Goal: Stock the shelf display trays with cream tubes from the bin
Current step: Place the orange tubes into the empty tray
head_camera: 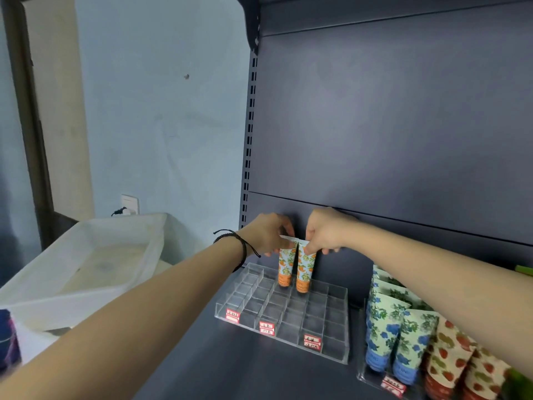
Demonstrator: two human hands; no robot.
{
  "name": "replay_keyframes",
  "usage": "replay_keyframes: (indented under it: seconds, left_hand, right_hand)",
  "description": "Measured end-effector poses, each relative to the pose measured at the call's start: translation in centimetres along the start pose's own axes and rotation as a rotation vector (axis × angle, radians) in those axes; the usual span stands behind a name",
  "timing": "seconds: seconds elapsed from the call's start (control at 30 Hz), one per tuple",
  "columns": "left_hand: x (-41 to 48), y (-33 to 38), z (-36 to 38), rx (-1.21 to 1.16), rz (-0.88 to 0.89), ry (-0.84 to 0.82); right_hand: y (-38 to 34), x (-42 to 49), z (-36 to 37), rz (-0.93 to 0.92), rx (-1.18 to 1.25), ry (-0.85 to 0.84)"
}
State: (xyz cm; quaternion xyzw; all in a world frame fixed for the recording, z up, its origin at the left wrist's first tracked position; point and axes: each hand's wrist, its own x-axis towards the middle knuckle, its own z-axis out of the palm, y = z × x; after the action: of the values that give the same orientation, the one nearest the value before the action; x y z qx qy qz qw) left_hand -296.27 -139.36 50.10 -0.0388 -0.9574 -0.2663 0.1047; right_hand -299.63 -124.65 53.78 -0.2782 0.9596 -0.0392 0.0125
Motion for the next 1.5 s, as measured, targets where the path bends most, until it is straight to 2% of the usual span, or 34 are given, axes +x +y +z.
replay_keyframes:
  seconds: [0.13,0.23,0.37,0.47,0.57,0.73,0.87,1.0,1.13,1.27,1.4,1.5]
  left_hand:
    - [-0.4,-0.2,0.0,-0.006,-0.017,-0.008]
    - [-1.2,-0.2,-0.5,0.020,0.014,0.052]
    - [-3.7,-0.8,-2.6,0.118,0.062,0.170]
    - [-7.0,-2.0,-5.1,0.143,0.005,0.200]
    - [-11.7,-3.6,-7.6,0.228,-0.086,0.196]
    - [-22.3,-7.0,-10.3,0.475,-0.262,0.153]
    - [-33.4,-10.5,-10.9,0.699,-0.413,0.063]
    - [-44.0,-13.6,-9.4,0.746,-0.569,-0.073]
    - [-53.1,-16.7,-6.0,0.645,-0.704,-0.152]
    - [-61.1,-22.0,0.7,0.570,-0.840,-0.290]
    - [-67.0,-25.4,10.7,0.394,-0.940,-0.431]
    - [-69.4,-27.6,19.2,0.207,-1.028,-0.495]
  right_hand:
    - [0.0,0.0,-0.2,0.021,-0.042,0.009]
    - [0.0,-0.1,-0.5,0.029,-0.068,0.021]
    - [-0.7,-1.2,-1.6,-0.020,-0.236,0.240]
    - [-2.7,-2.6,-1.8,-0.102,-0.280,0.313]
    - [-6.3,-4.5,-1.1,-0.214,-0.207,0.296]
    - [-14.8,-9.1,2.1,-0.472,-0.163,0.292]
    - [-23.6,-13.5,6.7,-0.704,-0.065,0.206]
    - [-31.4,-16.5,13.2,-0.859,-0.016,0.105]
    - [-36.4,-19.0,21.0,-0.922,-0.061,-0.015]
    - [-38.7,-21.5,30.4,-0.955,-0.068,-0.188]
    - [-37.9,-24.1,42.6,-0.930,-0.118,-0.406]
    - [-35.3,-25.8,52.2,-0.833,-0.128,-0.621]
